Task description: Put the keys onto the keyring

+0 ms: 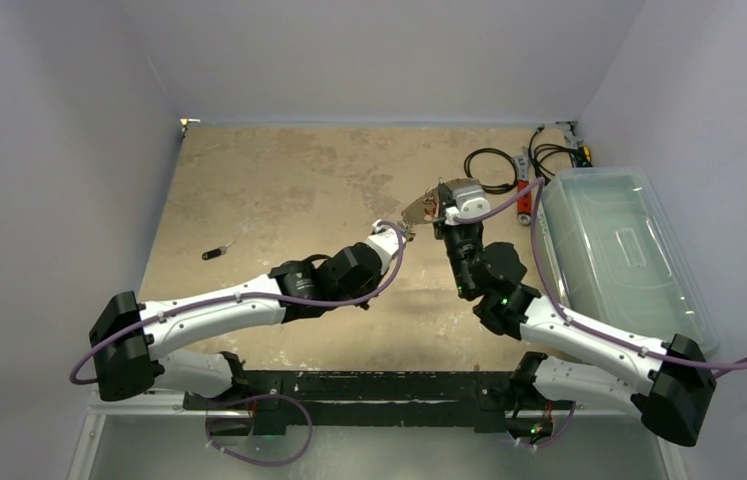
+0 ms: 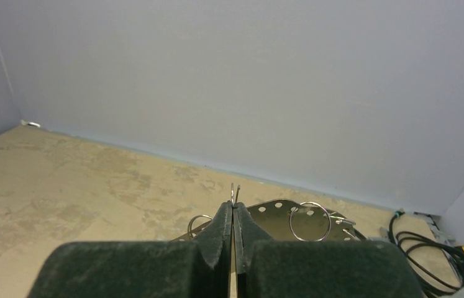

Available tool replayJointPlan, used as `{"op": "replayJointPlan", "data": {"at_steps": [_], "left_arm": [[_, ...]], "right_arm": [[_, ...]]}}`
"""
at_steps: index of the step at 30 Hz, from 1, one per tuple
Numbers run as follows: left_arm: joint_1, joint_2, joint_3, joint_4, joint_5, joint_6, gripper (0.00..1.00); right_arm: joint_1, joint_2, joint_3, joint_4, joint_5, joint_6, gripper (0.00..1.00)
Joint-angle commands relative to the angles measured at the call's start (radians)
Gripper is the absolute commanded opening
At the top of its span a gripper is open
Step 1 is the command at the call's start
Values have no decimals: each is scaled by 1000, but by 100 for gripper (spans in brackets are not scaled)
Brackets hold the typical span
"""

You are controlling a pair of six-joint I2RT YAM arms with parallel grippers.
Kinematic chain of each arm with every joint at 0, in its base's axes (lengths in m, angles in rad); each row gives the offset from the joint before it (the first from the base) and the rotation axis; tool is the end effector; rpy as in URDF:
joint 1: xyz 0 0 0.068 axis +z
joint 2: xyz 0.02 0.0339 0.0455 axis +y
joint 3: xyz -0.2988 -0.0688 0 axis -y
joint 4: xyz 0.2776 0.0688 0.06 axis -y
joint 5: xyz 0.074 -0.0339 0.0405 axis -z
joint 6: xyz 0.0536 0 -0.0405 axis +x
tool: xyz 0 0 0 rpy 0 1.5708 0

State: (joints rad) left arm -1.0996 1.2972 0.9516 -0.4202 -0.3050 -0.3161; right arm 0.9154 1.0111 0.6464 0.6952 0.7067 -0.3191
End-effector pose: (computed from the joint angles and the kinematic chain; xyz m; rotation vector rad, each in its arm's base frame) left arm 0.1555 -0.2698 0.2769 0.7444 2.1991 -0.3708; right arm 0.1804 0.1775 0.3610 -0.1851 1.3087 0.0690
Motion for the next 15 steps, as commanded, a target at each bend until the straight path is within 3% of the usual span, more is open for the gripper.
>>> {"op": "replayJointPlan", "data": {"at_steps": [1,6,15], "left_arm": [[4,-66,70,-84,-82,67,0],[4,-224,13,-38,-166,232,0],[5,-517,-218,277,-195,473,0]], "right_arm": [[-3,-56,1,52,-102,19,0],[-3,-68,2,21,-196,15,0],[-1,-70,4,-4,-377,-17,0]]}}
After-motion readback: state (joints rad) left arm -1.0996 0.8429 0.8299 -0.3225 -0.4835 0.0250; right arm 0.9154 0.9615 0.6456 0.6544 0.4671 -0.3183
